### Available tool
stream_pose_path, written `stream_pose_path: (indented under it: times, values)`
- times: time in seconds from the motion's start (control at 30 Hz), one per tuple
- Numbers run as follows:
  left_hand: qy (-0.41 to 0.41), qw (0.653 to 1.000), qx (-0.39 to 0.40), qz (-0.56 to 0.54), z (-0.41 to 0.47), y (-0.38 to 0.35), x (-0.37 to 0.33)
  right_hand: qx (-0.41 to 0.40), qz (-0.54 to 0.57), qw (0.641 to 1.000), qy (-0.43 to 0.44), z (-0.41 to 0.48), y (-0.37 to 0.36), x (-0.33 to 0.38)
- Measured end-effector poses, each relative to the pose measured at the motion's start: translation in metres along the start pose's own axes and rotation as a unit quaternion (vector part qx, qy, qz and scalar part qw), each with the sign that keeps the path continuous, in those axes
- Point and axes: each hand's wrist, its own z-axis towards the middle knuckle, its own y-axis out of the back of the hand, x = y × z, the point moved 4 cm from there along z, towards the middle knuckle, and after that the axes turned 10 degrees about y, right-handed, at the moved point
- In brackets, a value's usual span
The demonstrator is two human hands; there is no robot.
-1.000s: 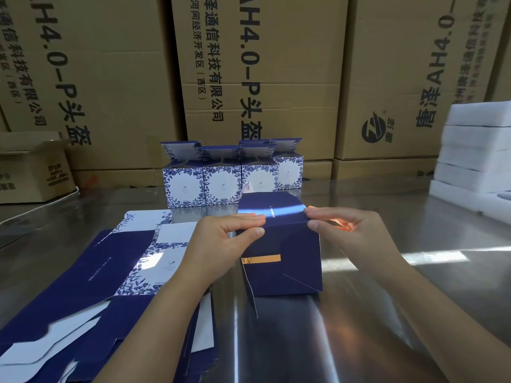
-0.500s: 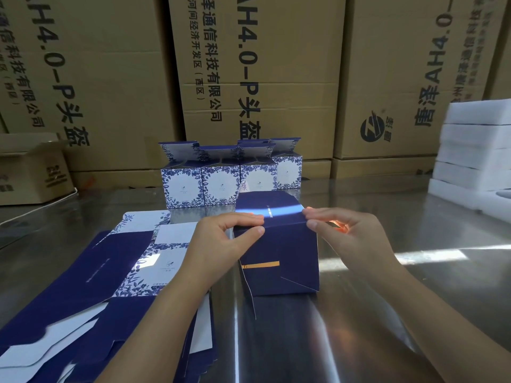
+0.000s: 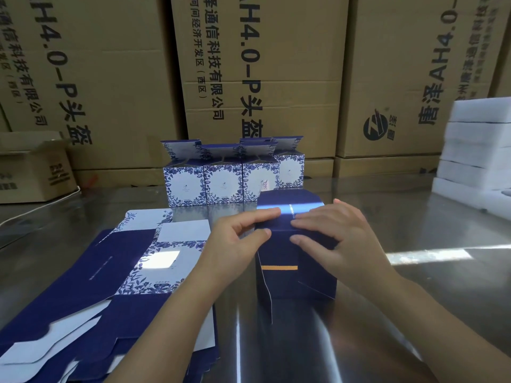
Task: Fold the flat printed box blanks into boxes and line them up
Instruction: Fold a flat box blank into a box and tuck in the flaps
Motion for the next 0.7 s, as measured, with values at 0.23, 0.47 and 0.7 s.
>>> stream_pose_path:
  times: [0.23,0.47,0.7]
  values:
    - [0.050,0.994,-0.030,-0.088,0.004,0.008,0.005,-0.069,0.097,0.988,-0.094,-0.004,-0.008,-0.004]
    - [0.120,0.990,-0.037,-0.063,0.009,0.006,0.018,-0.092,0.145,0.981,-0.093,-0.007,-0.012,-0.006]
    - [0.278,0.950,0.069,0.120,0.011,-0.005,0.060,-0.106,0.175,0.963,-0.176,-0.012,-0.010,-0.019]
